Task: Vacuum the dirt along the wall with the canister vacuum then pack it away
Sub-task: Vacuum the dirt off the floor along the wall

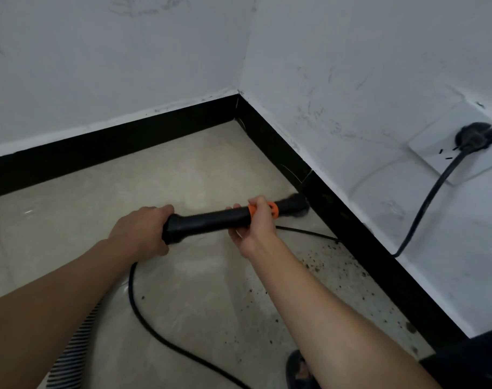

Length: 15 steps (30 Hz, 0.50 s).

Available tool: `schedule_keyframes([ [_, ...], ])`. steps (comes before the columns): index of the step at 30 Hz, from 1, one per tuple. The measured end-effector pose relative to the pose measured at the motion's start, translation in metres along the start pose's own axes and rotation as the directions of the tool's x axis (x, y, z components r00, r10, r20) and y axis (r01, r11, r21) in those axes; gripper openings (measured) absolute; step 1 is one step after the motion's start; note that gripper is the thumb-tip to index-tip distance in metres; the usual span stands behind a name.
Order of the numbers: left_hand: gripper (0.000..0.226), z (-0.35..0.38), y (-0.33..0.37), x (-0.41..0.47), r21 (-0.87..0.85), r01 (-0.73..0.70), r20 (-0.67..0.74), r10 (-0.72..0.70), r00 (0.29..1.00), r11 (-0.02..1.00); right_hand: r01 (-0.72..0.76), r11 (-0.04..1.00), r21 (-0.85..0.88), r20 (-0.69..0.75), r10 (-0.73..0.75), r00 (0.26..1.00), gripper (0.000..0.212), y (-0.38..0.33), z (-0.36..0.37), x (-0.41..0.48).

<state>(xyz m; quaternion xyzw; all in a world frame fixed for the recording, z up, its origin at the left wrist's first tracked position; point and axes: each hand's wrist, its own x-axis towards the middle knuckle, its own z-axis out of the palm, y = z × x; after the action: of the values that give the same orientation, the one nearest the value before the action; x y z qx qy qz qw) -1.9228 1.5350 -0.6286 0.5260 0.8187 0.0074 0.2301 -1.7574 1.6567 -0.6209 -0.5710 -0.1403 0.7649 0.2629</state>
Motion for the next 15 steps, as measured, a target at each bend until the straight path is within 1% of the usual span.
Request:
schedule_keyframes([
  [1,0.046,0.001,0.0,-0.001,0.009,-0.011,0.022,0.011,1.0,1.0,-0.001,1.0,0.006,-0.013,0.001,1.0,0.023,0.003,-0.005,-0.003],
  [3,0.045,0.0,-0.003,-0.004,-0.031,-0.001,0.033,0.002,0.999,1.0,-0.015,1.0,-0.014,-0.004,0.015,1.0,0.026,-0.002,0.001,-0.003],
  [6,0.043,-0.005,-0.011,-0.007,-0.127,0.047,-0.007,-0.048,0.999,0.991,-0.019,0.99,-0.143,0.078,0.03,0.996,0.035,-0.019,0.037,0.0],
  [9,0.043,-0.009,-0.019,-0.012,-0.168,0.093,-0.022,-0.098,0.995,0.981,-0.005,0.976,-0.217,0.105,0.029,0.994,0.045,-0.022,0.061,0.003],
  [10,0.044,-0.009,-0.023,-0.014,-0.163,0.104,-0.022,-0.109,0.994,0.981,-0.01,0.978,-0.21,0.107,0.034,0.994,0.045,-0.018,0.063,0.003],
  [12,0.043,-0.007,-0.032,-0.02,-0.121,0.114,-0.018,-0.117,0.993,0.986,-0.036,0.981,-0.19,0.099,0.055,0.994,0.038,-0.002,0.06,0.002],
  [15,0.038,-0.002,-0.037,-0.027,-0.058,0.113,-0.076,-0.117,0.99,0.992,-0.031,0.978,-0.206,0.024,0.036,0.999,0.025,0.021,0.055,0.002],
])
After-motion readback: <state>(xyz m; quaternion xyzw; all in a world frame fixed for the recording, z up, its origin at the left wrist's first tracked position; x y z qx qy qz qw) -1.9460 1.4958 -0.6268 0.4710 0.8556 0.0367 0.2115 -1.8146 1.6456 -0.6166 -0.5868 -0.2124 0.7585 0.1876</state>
